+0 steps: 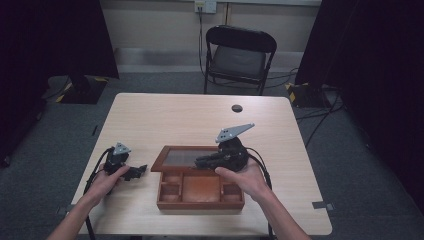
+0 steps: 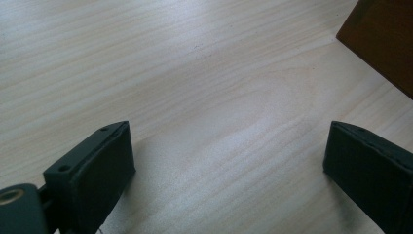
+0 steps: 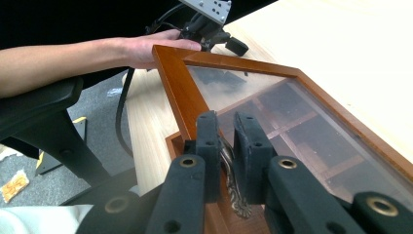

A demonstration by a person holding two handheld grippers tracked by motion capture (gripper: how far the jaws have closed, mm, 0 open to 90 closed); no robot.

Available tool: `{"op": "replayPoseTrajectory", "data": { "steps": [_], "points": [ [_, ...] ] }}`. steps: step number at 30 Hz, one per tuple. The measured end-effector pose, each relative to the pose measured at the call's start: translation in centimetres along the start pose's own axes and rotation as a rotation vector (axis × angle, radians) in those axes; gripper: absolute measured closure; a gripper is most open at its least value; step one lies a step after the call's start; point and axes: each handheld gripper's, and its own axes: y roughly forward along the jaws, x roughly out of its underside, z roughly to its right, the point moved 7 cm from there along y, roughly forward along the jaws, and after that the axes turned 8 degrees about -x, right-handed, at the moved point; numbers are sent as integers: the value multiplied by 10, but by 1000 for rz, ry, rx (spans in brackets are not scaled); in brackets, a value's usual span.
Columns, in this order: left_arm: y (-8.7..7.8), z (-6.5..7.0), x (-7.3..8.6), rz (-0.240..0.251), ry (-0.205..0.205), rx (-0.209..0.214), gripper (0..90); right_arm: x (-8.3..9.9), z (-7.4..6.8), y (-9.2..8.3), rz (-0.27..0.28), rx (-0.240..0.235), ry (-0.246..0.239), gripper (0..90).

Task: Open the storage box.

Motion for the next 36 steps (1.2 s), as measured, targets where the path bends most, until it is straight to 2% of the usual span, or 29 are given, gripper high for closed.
{"op": "replayPoseTrajectory", "data": {
  "steps": [36],
  "points": [
    [0, 0, 0, -2, 2, 0, 38, -24, 10, -7, 33, 15, 18, 822]
  ]
}}
